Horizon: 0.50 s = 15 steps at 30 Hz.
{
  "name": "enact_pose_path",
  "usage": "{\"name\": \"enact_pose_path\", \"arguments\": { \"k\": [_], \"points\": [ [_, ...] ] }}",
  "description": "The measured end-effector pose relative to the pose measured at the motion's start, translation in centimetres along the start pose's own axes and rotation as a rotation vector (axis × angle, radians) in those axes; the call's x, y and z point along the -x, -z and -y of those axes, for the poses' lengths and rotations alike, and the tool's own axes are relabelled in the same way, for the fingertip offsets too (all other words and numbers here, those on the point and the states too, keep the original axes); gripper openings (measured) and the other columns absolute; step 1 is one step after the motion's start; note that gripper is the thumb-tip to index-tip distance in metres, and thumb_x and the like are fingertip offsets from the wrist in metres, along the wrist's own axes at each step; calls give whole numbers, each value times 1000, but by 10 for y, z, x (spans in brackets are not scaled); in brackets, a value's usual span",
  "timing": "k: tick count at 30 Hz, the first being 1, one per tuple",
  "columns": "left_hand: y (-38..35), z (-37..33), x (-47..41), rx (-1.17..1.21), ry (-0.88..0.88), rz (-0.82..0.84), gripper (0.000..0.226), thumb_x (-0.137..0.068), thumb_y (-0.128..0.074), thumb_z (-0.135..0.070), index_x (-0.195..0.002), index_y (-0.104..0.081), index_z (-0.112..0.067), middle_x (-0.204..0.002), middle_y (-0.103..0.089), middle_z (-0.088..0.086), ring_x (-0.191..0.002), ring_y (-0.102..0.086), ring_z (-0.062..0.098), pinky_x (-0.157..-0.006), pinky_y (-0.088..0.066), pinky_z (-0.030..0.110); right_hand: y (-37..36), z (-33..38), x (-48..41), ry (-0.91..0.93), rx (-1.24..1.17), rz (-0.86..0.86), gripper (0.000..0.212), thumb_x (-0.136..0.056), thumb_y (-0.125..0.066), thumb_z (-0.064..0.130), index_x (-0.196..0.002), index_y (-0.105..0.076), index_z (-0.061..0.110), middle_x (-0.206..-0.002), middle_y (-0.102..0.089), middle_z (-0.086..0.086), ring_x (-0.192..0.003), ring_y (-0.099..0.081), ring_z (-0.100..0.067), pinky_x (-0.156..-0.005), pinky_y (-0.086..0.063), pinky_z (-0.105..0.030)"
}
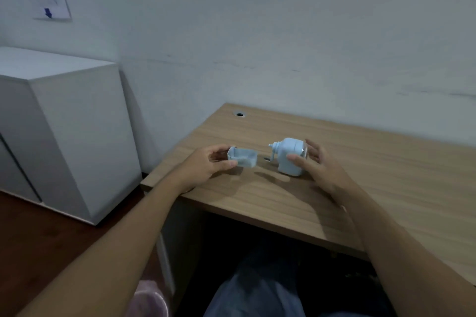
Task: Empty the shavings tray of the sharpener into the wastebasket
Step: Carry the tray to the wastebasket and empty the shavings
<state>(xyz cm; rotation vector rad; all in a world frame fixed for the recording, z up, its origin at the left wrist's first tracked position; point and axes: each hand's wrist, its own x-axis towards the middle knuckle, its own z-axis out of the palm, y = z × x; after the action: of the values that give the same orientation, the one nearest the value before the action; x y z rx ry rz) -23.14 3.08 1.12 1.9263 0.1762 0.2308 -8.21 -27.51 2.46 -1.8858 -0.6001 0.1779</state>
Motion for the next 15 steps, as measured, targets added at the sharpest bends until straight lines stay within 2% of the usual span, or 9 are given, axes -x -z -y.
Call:
{"name": "enact_pose_path", "arguments": {
  "k": [2,4,6,8,10,11,13,15],
  "points": [
    [12,-3,10,4,11,-19,61,-96,-89,-25,-153,-68,-20,-141,-79,-5,-134,-74,13,-122,-54,38,3,19,-1,47,81,-58,103,-87,-85,65,-172,-41,26,-174,-45,7,-160,-46,-16,-124,-43,-31],
    [29,-8,21,-40,0,-39,64,-95,-89,-29,-154,-67,-22,-142,-77,-7,-134,-72,13,-121,-55,38,1,43,0,145,179,-93,103,-84,-82,74,-169,-45,32,-172,-43,15,-157,-42,-9,-130,-37,-39],
    [47,-16,33,-70,-26,-65,65,-95,-88,-32,-156,-65,-25,-144,-76,-8,-134,-72,11,-118,-57,37,-9,71,1,241,226,-104,86,-91,-82,63,-165,-50,32,-161,-45,22,-145,-40,-1,-129,-36,-36],
    [66,-23,45,-128,-78,-97,63,-96,-87,-35,-155,-66,-27,-143,-76,-11,-132,-72,3,-112,-56,25,-29,95,0,336,287,-69,74,-95,-81,57,-160,-56,32,-157,-51,22,-140,-44,1,-126,-39,-33],
    [87,-30,58,-164,-115,-157,61,-97,-87,-32,-154,-67,-26,-142,-76,-14,-130,-69,-8,-104,-52,10,-58,117,1,402,316,33,71,-94,-82,59,-156,-60,32,-156,-57,22,-140,-54,-3,-122,-47,-34],
    [97,-32,64,-169,-124,-183,61,-96,-87,-29,-154,-67,-25,-141,-75,-15,-130,-67,-11,-103,-52,7,-75,125,2,428,307,89,71,-93,-83,59,-155,-62,31,-156,-62,19,-139,-60,-5,-120,-51,-35],
    [121,-34,80,-202,-131,-234,63,-95,-88,-32,-154,-66,-26,-143,-74,-16,-132,-66,-9,-109,-50,12,-115,140,1,436,280,208,75,-91,-86,56,-156,-62,26,-150,-69,11,-135,-67,-5,-116,-58,-36],
    [145,-31,97,-257,-130,-270,65,-94,-88,-37,-155,-66,-30,-144,-74,-18,-136,-66,-6,-113,-48,20,-155,156,4,433,282,325,82,-89,-85,61,-159,-58,28,-148,-71,10,-128,-72,-5,-110,-63,-36]
  ]
}}
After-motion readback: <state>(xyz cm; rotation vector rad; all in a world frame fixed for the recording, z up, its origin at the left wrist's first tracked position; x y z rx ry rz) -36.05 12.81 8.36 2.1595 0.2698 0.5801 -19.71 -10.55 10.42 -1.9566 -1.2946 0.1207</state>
